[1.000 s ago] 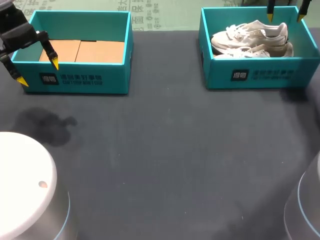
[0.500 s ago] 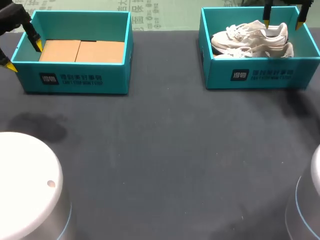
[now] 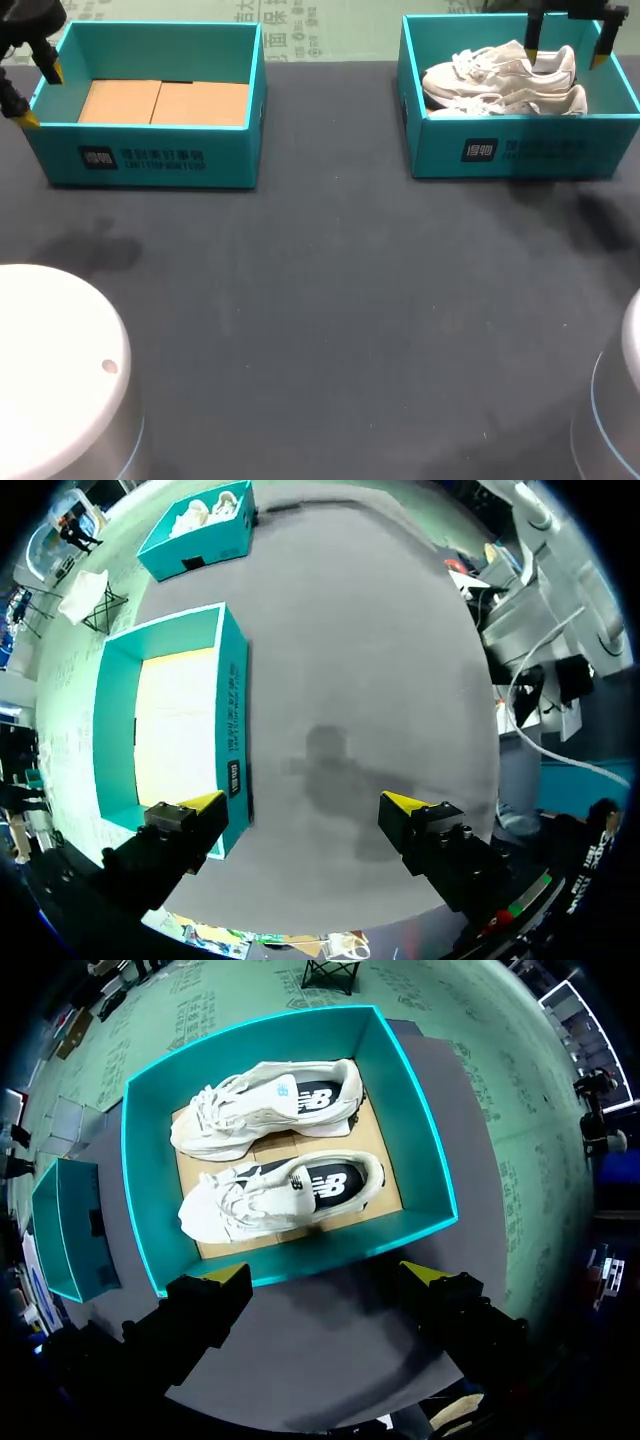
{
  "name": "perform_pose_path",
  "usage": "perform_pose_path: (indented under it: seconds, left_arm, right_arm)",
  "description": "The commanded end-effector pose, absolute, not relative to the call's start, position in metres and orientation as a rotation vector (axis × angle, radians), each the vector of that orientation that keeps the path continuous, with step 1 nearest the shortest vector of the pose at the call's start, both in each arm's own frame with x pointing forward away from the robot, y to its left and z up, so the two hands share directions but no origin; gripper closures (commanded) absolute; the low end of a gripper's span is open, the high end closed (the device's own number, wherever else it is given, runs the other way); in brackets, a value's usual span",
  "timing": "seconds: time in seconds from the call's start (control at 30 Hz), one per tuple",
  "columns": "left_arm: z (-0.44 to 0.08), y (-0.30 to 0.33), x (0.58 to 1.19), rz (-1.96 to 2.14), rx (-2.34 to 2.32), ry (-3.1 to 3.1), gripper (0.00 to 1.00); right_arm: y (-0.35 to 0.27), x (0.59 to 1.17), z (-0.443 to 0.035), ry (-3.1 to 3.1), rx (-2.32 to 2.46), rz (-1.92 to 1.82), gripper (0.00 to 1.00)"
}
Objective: Take the shoe out of the shoebox, open the shoe tongue, remove and reinsert the insole, then place the shoe into the shoebox
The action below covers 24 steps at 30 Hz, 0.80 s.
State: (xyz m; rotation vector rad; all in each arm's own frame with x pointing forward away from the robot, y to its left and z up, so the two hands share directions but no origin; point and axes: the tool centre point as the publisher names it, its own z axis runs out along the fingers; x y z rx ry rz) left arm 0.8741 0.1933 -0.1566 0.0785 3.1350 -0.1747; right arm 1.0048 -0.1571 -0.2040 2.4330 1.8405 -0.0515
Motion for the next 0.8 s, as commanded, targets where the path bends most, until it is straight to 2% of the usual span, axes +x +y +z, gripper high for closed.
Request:
perform_pose_path:
  seconds: [0.03, 0.2, 0.5, 0.8]
  left_arm:
    - [-0.169, 0.176, 0.871, -0.015, -0.502, 3.055, 0.0]
    - [-0.169, 0.19, 0.89, 0.005, -1.109, 2.997, 0.0]
    - [-0.169, 0.207, 0.919, -0.001, -1.795, 2.778, 0.0]
    - [-0.164, 0.213, 0.926, 0.017, -1.846, 2.659, 0.0]
  right_arm:
    - [-0.146, 0.995, -0.205, 1.842, 2.429, -0.081, 0.0]
    - [-0.135, 0.961, -0.207, 1.845, 2.451, -0.124, 0.0]
    - [-0.121, 0.919, -0.207, 1.853, 2.499, -0.062, 0.0]
    - [-0.122, 0.912, -0.209, 1.817, 2.592, -0.072, 0.0]
